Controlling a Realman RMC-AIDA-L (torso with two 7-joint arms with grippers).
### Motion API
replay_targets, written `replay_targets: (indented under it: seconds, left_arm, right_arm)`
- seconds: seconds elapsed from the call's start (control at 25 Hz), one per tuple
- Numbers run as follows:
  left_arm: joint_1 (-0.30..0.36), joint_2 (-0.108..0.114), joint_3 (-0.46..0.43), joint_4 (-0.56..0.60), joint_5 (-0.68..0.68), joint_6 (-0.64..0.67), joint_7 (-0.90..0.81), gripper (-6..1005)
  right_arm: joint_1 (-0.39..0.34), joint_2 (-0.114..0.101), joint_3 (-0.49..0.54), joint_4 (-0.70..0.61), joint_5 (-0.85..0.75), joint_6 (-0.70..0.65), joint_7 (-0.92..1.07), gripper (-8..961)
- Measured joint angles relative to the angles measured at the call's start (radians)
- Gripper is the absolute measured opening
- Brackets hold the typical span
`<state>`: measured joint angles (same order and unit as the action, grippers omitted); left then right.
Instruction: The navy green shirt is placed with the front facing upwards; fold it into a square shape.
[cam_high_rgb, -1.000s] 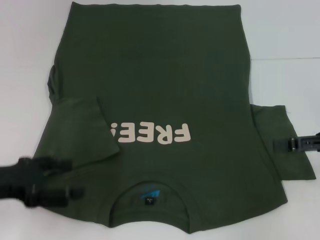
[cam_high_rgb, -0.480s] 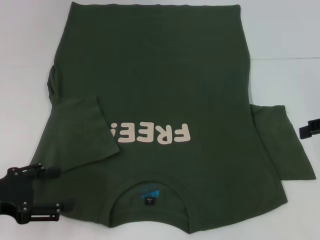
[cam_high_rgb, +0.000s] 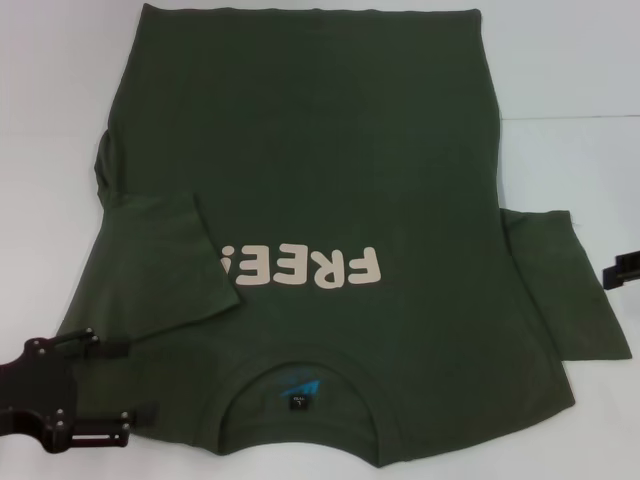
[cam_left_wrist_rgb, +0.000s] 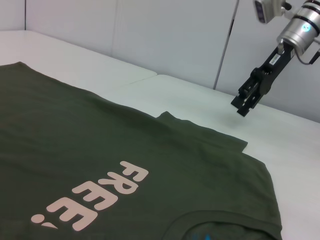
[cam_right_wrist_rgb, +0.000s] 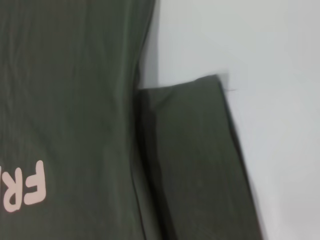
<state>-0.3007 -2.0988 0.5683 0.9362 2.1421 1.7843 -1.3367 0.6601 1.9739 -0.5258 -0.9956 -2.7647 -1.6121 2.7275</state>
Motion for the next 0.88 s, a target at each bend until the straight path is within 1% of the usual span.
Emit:
replay_targets:
  seconds: [0.08, 0.16, 0.2, 0.32, 0.48, 0.6, 0.88]
  left_arm:
    - [0.0, 0.0, -0.001, -0.003, 0.0, -0.002, 0.0, 934]
    - [0.0, 0.0, -0.001, -0.005, 0.001, -0.002, 0.0, 934]
    - [0.0, 0.0, -0.001, -0.005, 0.001, -0.002, 0.0, 934]
    - [-0.001, 0.0, -0.001, -0.005, 0.001, -0.002, 0.0, 934]
    - [-0.004, 0.0, -0.002, -0.005, 0.001, -0.002, -0.001, 933]
    - [-0.007, 0.0, -0.002, -0.005, -0.002, -0.004, -0.001, 933]
    - [-0.011, 0.0, -0.002, -0.005, -0.001, -0.011, -0.001, 933]
  right_arm:
    - [0.013, -0.004, -0.002, 0.052, 0.002, 0.027, 0.0, 910]
    - [0.031, -0.014, -0.004, 0.122, -0.001, 0.055, 0.0, 910]
    - [0.031, -0.014, -0.004, 0.122, -0.001, 0.055, 0.0, 910]
    - [0.032, -0.023, -0.01, 0.162, -0.003, 0.065, 0.005, 910]
    - [0.017, -0.032, -0.029, 0.179, -0.004, 0.066, 0.018, 911]
    - [0.004, -0.032, -0.031, 0.179, -0.004, 0.066, 0.02, 910]
    - [-0.003, -0.017, -0.031, 0.18, -0.005, 0.072, 0.012, 910]
